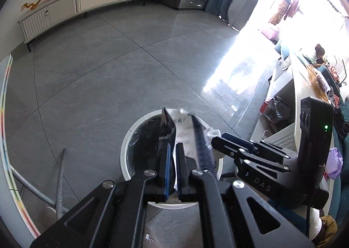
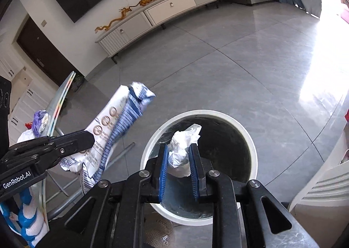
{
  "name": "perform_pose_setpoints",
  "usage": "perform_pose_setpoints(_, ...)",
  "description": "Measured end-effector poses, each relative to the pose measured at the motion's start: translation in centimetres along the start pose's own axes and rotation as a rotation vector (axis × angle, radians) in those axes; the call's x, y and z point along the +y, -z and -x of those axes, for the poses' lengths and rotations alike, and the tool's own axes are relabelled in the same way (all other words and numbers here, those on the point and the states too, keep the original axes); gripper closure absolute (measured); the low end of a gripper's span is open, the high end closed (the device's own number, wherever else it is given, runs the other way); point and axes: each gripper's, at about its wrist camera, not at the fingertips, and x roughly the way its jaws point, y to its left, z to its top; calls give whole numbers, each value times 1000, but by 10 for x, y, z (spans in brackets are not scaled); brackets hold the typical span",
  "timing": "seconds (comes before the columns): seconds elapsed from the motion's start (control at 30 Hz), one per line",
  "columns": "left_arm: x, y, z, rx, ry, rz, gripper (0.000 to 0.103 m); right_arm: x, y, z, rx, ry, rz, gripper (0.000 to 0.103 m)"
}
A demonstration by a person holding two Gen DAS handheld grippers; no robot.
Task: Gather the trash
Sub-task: 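Carry the tissue and carton to the white bin and release both, then move both open grippers back over the table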
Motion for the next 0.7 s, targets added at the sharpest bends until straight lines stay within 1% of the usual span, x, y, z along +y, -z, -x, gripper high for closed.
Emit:
perform_pose_setpoints(0.07, 2, -1, -6, 5, 29, 15, 98, -3, 1, -4, 7, 25, 4, 74)
perform_pose_setpoints(0.2, 6, 5, 3, -8, 68, 43, 97, -7, 6, -2, 7, 47, 5, 72)
perform_pose_setpoints(0.23, 4, 10, 12, -14, 70, 47, 97, -8, 7, -1, 5, 52, 3, 71)
perform_pose_setpoints(0.37, 4, 14, 36, -66, 56, 39, 97, -7, 9, 10, -14, 58, 2, 70)
perform_pose_setpoints(0.53, -2, 20, 86, -169, 19, 18, 96, 4, 8, 36, -66, 62, 14, 67)
perform_pose_setpoints(0.57, -2, 21, 96, -186, 13, 14, 91, 7, 8, 42, -78, 62, 18, 66)
perform_pose_setpoints(0.6, -1, 25, 110, -211, 4, 15, 74, 12, 8, 51, -94, 63, 24, 66)
perform_pose_setpoints(0.67, 0, 32, 133, -263, -14, 23, 56, 23, 8, 66, -123, 55, 38, 66)
perform_pose_setpoints(0.7, 1, 36, 145, -289, -24, 22, 56, 31, 8, 74, -138, 47, 48, 65)
